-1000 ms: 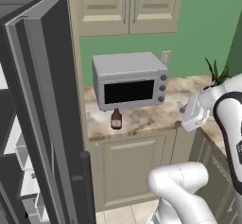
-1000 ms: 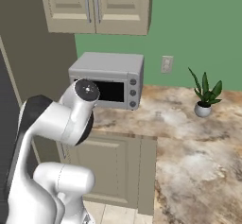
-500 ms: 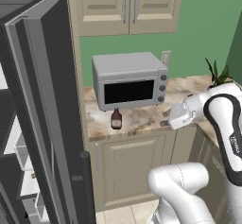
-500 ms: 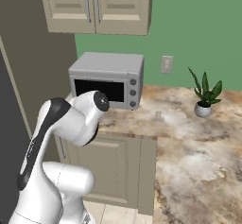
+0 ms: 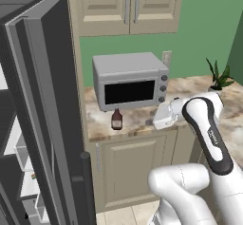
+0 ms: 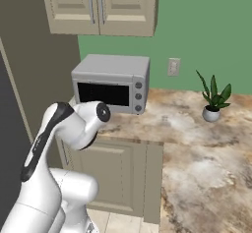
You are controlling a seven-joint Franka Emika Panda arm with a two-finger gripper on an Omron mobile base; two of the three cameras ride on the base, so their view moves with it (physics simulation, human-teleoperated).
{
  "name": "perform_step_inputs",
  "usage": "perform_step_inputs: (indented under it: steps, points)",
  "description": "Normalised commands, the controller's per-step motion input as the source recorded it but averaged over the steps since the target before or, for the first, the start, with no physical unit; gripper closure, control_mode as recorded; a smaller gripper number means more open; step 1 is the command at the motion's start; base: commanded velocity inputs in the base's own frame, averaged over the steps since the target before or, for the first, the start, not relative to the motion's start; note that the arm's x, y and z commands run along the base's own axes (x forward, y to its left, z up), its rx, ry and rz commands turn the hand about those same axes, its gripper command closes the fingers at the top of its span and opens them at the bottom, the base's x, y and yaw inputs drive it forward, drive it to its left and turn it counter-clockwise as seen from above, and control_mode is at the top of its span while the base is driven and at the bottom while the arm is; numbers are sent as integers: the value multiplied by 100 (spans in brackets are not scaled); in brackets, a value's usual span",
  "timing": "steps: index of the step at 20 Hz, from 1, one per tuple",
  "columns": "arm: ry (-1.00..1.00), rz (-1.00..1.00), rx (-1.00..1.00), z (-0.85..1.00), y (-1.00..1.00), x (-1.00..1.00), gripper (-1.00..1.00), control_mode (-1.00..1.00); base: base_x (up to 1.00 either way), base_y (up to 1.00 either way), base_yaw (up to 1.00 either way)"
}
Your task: Place the mustard and ketchup from the counter to the top shelf of the fridge. If the existing items in the fridge are on the top shelf, move them to other shelves.
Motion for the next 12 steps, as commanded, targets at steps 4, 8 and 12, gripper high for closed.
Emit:
perform_step_inputs:
  steps: [4, 8, 12]
  points:
    - [-2, 13, 0, -2, -20, 29, -100, -100, 0, 0, 0]
    - [-1, 13, 4, -11, -7, 26, -100, -100, 0, 0, 0]
    - [0, 7, 7, -4, 2, 20, -100, -100, 0, 0, 0]
